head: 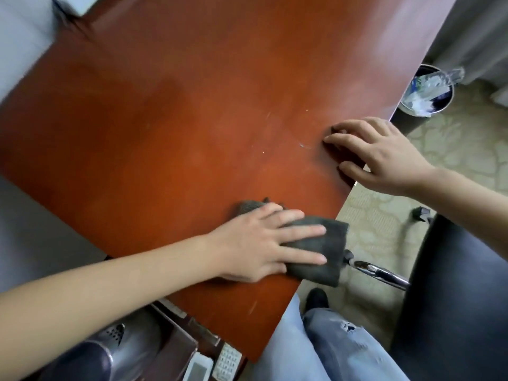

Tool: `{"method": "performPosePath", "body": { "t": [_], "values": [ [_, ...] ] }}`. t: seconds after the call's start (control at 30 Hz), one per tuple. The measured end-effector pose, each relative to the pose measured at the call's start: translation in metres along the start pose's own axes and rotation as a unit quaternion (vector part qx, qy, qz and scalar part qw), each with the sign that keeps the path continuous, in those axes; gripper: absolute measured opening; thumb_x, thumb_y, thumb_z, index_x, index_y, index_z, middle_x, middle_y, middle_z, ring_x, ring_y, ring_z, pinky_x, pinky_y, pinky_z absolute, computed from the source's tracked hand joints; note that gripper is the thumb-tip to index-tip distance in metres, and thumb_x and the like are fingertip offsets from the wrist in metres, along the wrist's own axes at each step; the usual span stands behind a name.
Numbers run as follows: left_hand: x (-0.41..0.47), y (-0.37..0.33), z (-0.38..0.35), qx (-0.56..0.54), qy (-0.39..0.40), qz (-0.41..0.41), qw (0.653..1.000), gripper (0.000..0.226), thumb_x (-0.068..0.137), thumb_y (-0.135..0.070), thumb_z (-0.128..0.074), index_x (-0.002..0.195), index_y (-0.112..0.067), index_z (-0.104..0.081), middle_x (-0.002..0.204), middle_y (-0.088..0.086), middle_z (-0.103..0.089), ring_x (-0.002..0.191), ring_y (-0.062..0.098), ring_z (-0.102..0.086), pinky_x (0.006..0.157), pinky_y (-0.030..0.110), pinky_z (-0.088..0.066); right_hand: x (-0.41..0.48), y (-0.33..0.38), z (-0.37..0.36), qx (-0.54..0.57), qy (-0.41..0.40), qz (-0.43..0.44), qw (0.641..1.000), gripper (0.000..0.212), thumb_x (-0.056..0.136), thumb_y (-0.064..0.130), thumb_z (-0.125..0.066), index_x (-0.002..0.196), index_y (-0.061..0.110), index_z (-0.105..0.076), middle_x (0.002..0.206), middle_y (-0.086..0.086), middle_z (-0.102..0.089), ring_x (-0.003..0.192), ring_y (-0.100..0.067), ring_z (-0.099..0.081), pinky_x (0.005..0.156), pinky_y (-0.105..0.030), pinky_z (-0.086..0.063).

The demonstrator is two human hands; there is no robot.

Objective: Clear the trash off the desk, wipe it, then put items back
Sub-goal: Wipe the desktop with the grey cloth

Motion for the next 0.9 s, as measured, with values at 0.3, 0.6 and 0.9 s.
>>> {"method": "performPosePath", "body": {
  "t": [0.3, 0.6, 0.9],
  "values": [
    [-0.169, 0.214, 0.016, 0.076, 0.045, 0.303, 0.949, 0.060, 0.089, -0.040, -0.028, 0.144, -0.051, -0.006, 0.150, 0.020, -0.021, 0.133, 0.041, -0.021, 0.113, 0.038, 0.011, 0.020, -0.013, 0.003, -0.011, -0.020, -0.019, 1.000, 0.057, 0.082, 0.045, -0.042, 0.131, 0.016, -0.048, 0.133, -0.011, -0.049, 0.116, -0.032, -0.041, 0.101, -0.041, -0.027],
    [-0.035, 0.165, 0.025, 0.000, -0.012, 0.131, 0.991, 0.054, 0.087, -0.037, -0.039, 0.140, -0.041, -0.034, 0.146, 0.007, -0.034, 0.128, 0.033, -0.031, 0.106, 0.045, -0.020, 0.036, -0.069, 0.016, -0.020, -0.033, -0.128, 0.991, 0.061, 0.082, 0.048, -0.035, 0.136, 0.020, -0.042, 0.139, -0.012, -0.041, 0.121, -0.031, -0.034, 0.104, -0.043, -0.023],
    [0.082, 0.102, 0.028, 0.031, -0.006, -0.036, 0.999, 0.050, 0.089, -0.041, -0.039, 0.139, -0.038, -0.039, 0.144, 0.008, -0.043, 0.124, 0.028, -0.036, 0.105, 0.044, -0.022, 0.043, -0.119, 0.028, -0.015, -0.041, -0.148, 0.988, 0.055, 0.086, 0.042, -0.032, 0.136, 0.024, -0.044, 0.140, -0.009, -0.042, 0.124, -0.032, -0.033, 0.103, -0.047, -0.026]
  ]
}}
Point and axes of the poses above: each hand's wrist, its own x-axis towards the middle knuckle, its own z-axis out of the back of the hand, y = z × x, the point moved 10 cm from there along x, towards the middle knuckle
